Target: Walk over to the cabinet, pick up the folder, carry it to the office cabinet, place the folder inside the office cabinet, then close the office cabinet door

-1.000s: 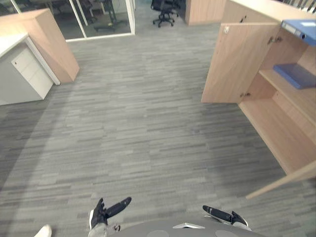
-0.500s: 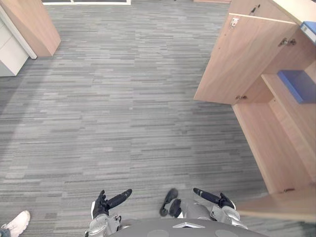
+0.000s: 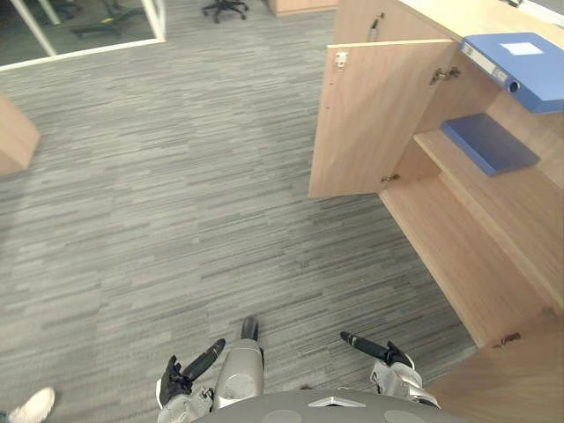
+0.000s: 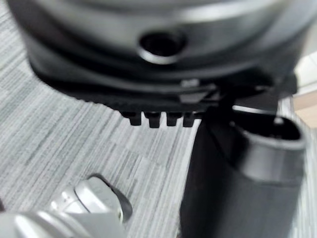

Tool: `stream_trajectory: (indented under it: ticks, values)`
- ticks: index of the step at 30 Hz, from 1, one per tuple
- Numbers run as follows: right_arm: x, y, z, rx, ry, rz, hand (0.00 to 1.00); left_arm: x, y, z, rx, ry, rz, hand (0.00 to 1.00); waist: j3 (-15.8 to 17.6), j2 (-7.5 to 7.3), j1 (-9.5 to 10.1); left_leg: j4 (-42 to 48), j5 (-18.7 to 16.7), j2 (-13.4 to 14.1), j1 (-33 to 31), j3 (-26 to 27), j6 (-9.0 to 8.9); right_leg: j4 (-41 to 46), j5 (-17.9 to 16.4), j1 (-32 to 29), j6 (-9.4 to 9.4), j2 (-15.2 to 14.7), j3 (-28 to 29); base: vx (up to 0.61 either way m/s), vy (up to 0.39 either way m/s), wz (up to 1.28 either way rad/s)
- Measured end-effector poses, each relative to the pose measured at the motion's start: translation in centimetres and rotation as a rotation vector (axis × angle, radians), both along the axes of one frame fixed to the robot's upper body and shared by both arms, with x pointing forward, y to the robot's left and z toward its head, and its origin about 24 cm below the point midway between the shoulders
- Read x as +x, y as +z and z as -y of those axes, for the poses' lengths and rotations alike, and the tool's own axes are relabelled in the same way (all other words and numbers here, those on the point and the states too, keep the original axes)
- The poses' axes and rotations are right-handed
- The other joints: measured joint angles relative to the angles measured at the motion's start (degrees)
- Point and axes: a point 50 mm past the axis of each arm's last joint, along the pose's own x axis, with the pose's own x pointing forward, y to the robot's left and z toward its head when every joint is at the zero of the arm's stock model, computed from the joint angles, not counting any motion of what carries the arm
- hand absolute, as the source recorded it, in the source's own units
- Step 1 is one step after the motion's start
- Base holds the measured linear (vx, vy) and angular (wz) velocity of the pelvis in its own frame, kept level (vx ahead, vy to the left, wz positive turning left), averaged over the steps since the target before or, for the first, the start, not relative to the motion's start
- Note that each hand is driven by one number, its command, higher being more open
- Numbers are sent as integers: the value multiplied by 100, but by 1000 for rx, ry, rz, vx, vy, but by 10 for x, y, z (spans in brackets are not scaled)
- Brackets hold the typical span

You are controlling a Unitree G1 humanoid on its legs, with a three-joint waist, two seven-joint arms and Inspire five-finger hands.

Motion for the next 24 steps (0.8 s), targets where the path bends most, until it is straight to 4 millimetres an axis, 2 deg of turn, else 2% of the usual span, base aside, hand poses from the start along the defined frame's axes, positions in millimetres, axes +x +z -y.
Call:
stream_trajectory:
  ticks: [2,3,4,5,6,8,9,10,11,12,14,15,16,17,19,21,22,24]
  values:
    - [-9,-2,-1,5,-13,-6,100,-2,0,-1,0,-3,-6,100,-50,-35,33,87,719,-48,132,345,96,93,-128,75,220,-237,306,423,291,-78]
    - [-10,-2,-2,12,-33,-3,100,-1,0,-4,5,-9,-4,100,-66,-152,37,131,692,-177,201,577,154,208,-199,25,346,-476,404,337,244,-71]
    - [-15,-3,-2,16,-51,-10,100,0,0,-5,11,-17,1,100,-124,-206,76,122,570,-242,253,820,287,356,-211,-117,499,-662,564,404,310,-93]
    - [-13,-2,0,16,-65,-1,100,3,0,-3,6,-24,2,100,-139,-206,132,179,368,-321,324,1143,422,615,-207,-279,581,-878,779,424,382,-133]
    - [-14,-2,0,19,-65,0,100,4,-2,-1,11,-65,-19,100,-153,-165,163,165,132,-427,549,1532,577,1298,-242,-597,684,-1159,911,388,393,-125]
    - [-13,-1,2,26,-68,10,100,1,-3,-1,20,-89,-36,100,-187,-116,134,114,-32,-546,787,1772,681,2169,-239,-944,676,-1402,844,227,298,-86]
    - [-11,1,6,16,-79,27,100,2,-4,-1,24,-119,-44,100,-205,-97,83,23,-181,-708,1052,1972,787,3301,-91,-1395,429,-1770,603,201,330,-67]
    - [-9,4,11,-3,-88,53,100,4,-4,1,24,-163,-49,100,-216,-93,-14,-62,-307,-869,1337,2115,891,4279,275,-1759,-141,-2218,252,193,327,-49]
    - [-8,5,14,-16,-89,61,100,4,-4,1,27,-181,-53,100,-236,-86,-59,-90,-355,-924,1451,2168,918,4654,463,-1847,-358,-2442,34,177,308,-44]
    - [-8,7,21,-44,-89,76,100,3,-4,0,44,-220,-66,100,-322,-70,-158,-154,-492,-993,1710,2332,974,5274,612,-2052,-501,-2908,-444,144,229,-39]
    - [-7,7,19,-52,-83,80,100,9,-4,0,53,-238,-59,100,-393,-53,-218,-337,-542,-946,1980,2558,955,5446,569,-2285,-428,-3054,-902,250,260,-73]
    - [-8,8,20,-59,-86,82,100,10,-4,1,57,-257,-60,100,-393,-50,-225,-431,-558,-885,2105,2719,926,5315,442,-2346,-224,-3028,-1248,249,196,-82]
    - [-8,7,20,-59,-88,82,100,14,-3,2,56,-262,-50,100,-393,-48,-226,-440,-571,-832,2129,2815,905,5186,383,-2377,-124,-2977,-1409,163,86,-85]
    - [-9,7,19,-56,-97,81,100,23,-2,5,55,-277,-29,100,-372,-20,-239,-452,-606,-715,2169,2940,854,4820,289,-2404,18,-2850,-1837,102,28,-63]
    - [-10,6,17,-45,-125,83,100,35,1,9,55,-301,-1,100,-332,6,-288,-479,-671,-565,2242,3127,756,4158,221,-2465,139,-2620,-2342,101,-15,-73]
    - [-7,6,14,-37,-131,94,100,42,2,12,50,-301,18,100,-251,-11,-334,-511,-754,-478,2426,3306,628,3349,279,-2453,226,-2357,-2665,99,-66,-61]
    - [-7,6,9,-25,-130,92,100,44,3,15,45,-301,28,100,-218,-82,-360,-488,-847,-466,2530,3392,541,2760,363,-2431,299,-2238,-2812,180,-173,-25]
    - [-14,2,7,-13,-134,60,100,54,5,21,35,-305,57,100,-171,-217,-364,-335,-1080,-465,2582,3380,442,2110,506,-2416,224,-2206,-2803,221,-204,-1]
